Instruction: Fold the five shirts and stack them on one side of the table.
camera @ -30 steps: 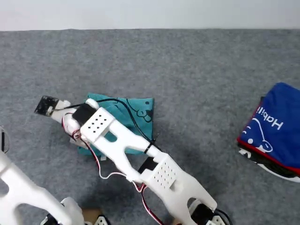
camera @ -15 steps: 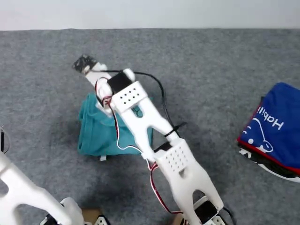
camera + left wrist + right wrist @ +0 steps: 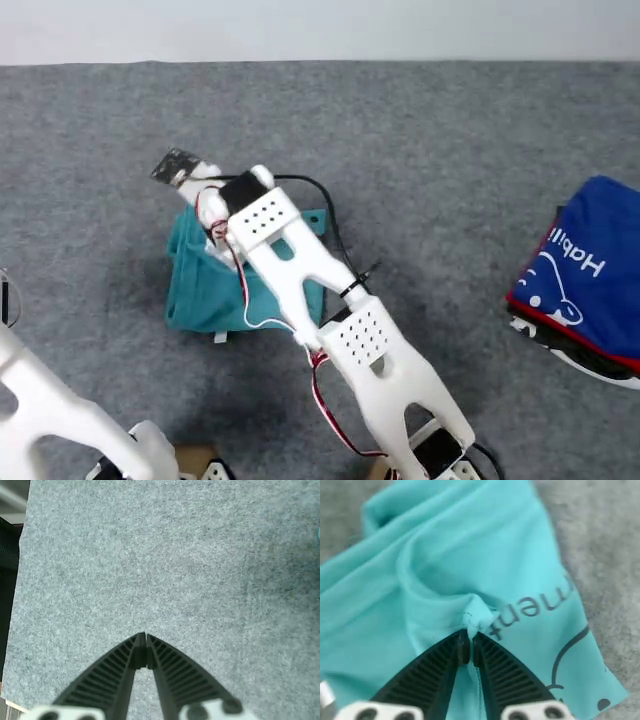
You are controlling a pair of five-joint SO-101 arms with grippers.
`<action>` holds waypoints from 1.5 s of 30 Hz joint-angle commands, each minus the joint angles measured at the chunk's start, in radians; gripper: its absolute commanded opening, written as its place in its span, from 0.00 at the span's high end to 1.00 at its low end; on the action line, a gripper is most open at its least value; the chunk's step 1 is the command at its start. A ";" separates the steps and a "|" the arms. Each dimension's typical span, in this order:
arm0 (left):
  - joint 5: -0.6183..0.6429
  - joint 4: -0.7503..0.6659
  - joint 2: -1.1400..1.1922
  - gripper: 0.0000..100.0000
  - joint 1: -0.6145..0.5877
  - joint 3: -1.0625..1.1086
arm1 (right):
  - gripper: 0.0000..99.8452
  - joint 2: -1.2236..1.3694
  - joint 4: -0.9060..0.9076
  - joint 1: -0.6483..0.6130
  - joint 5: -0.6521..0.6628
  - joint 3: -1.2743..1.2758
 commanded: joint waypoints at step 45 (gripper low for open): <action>0.104 -0.049 -0.021 1.00 0.244 -0.002 | 0.99 -0.542 0.162 0.016 -0.127 0.657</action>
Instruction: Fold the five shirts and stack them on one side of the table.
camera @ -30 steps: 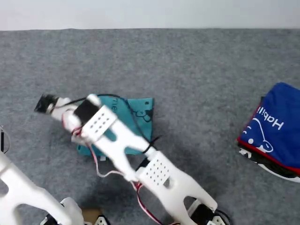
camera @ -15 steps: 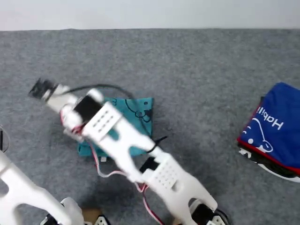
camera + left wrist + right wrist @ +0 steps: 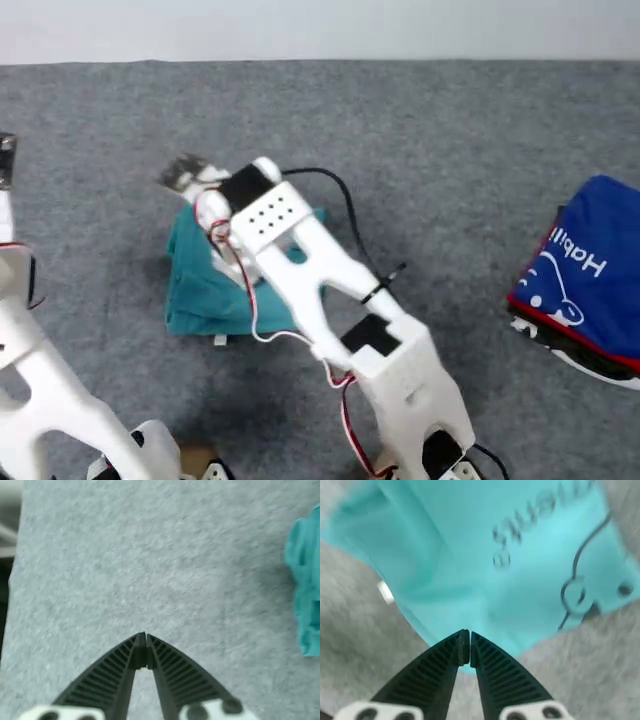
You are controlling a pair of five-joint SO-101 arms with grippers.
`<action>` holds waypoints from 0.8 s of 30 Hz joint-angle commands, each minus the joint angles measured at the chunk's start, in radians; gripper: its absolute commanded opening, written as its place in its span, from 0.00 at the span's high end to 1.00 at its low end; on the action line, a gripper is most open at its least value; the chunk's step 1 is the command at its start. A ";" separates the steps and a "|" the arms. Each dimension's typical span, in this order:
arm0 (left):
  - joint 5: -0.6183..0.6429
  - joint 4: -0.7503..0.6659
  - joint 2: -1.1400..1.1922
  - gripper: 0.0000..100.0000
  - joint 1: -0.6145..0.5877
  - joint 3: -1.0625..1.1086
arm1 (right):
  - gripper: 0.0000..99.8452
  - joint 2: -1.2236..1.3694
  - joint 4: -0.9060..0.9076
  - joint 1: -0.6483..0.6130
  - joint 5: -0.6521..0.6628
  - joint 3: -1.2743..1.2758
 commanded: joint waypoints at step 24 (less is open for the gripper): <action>0.183 -0.012 -0.020 1.00 0.353 0.031 | 0.99 -0.232 0.030 0.234 -0.008 0.095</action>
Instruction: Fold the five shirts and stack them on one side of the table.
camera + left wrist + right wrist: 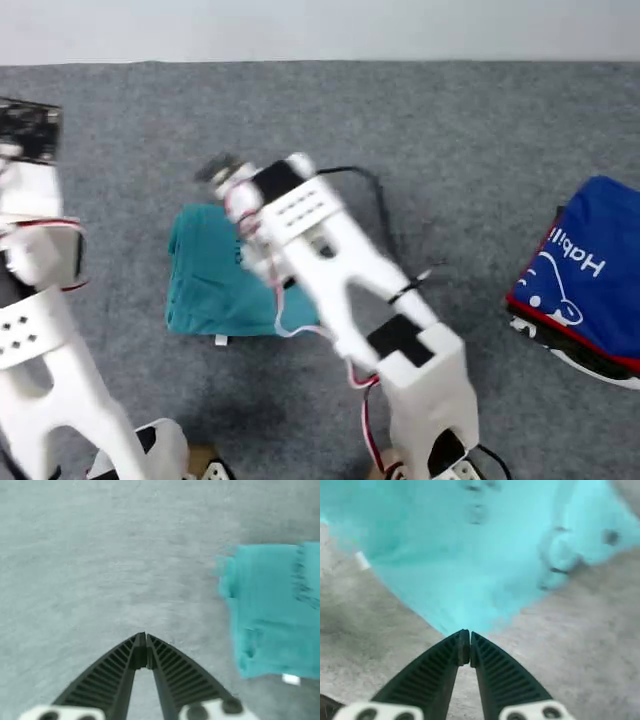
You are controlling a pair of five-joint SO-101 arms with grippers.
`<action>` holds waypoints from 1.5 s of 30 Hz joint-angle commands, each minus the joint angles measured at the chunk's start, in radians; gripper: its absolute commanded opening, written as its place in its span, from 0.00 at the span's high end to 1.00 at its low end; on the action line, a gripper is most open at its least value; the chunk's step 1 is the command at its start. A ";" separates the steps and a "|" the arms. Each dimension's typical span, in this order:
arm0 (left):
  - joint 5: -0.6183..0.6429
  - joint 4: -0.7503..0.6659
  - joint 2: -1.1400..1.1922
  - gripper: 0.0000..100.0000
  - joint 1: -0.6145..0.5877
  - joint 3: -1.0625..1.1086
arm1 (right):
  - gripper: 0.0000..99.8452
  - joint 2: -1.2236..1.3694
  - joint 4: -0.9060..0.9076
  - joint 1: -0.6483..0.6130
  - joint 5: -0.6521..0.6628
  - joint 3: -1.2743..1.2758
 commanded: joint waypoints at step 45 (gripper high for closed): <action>-0.164 -0.086 -0.029 0.99 0.181 0.400 | 0.99 -0.415 0.035 0.288 -0.072 0.141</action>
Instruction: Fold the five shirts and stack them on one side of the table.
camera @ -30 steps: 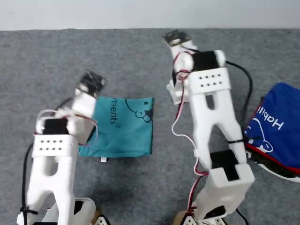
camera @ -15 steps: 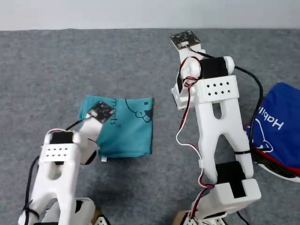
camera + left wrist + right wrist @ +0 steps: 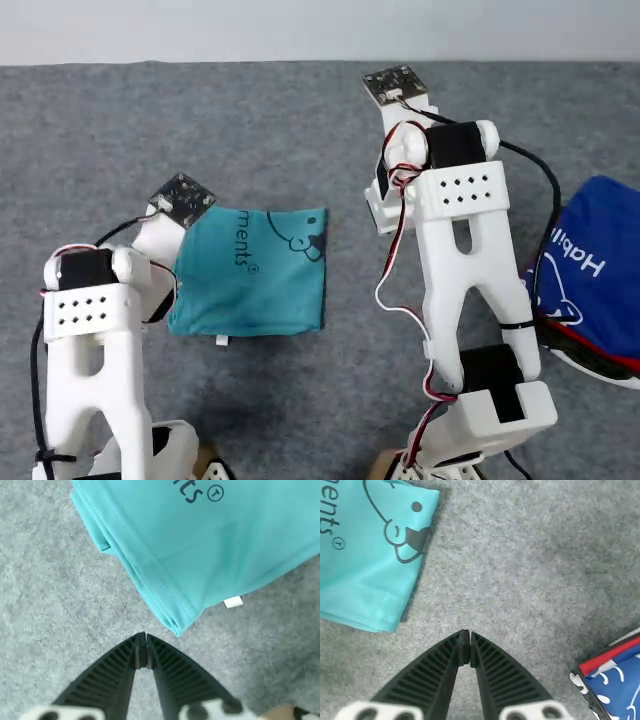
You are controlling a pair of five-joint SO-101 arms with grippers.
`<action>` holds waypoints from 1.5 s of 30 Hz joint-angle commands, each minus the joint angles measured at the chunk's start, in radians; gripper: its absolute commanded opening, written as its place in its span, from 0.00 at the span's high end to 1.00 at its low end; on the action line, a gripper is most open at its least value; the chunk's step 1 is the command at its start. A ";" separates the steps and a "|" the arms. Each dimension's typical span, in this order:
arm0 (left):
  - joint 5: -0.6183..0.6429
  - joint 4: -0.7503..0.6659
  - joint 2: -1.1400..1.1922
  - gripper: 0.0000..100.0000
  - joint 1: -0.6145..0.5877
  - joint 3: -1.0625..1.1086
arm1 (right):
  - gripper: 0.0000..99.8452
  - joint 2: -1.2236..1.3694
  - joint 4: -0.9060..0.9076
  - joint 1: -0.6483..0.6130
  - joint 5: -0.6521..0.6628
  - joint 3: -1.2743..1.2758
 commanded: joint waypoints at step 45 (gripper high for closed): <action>-0.005 -0.044 -0.021 0.99 -0.683 -0.240 | 0.95 0.974 -0.102 -0.352 -0.479 -0.551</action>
